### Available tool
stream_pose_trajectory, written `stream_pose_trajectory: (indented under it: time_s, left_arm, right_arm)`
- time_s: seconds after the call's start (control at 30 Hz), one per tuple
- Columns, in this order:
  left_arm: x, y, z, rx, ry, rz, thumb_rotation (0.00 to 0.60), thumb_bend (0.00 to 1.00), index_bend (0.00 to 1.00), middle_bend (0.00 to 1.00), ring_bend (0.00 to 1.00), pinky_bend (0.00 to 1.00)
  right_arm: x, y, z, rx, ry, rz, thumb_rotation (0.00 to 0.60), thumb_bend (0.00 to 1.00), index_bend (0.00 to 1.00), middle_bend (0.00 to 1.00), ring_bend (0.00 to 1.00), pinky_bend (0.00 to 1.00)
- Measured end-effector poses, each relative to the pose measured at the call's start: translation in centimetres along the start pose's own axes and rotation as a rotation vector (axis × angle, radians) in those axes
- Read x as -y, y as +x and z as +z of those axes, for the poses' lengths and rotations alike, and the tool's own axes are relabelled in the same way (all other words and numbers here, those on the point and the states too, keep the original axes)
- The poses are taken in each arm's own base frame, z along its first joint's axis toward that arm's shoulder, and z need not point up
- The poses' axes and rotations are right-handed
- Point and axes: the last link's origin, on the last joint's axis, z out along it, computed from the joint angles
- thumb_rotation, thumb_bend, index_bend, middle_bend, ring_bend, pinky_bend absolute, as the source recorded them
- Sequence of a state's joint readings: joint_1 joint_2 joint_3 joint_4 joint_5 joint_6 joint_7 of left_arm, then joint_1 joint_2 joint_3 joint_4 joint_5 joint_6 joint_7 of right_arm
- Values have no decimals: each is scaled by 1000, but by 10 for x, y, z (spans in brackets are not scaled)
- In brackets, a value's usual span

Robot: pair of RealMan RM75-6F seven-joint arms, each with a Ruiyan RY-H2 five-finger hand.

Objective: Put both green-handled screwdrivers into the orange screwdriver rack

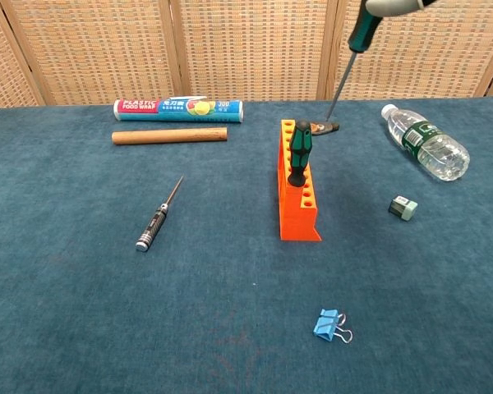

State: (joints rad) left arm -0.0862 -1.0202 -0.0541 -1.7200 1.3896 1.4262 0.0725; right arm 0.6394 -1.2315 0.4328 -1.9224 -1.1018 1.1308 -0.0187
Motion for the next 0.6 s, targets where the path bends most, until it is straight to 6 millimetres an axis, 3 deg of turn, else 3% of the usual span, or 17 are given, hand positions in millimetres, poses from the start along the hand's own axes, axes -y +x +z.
stream_pose_trajectory:
  time_s: [0.6]
  left_arm:
    - [-1,0,1,-3,-2,0,600,0,0,0,0,0]
  right_arm:
    - [26,-36,26,72,-1,-48,600,394,616,82,0,0]
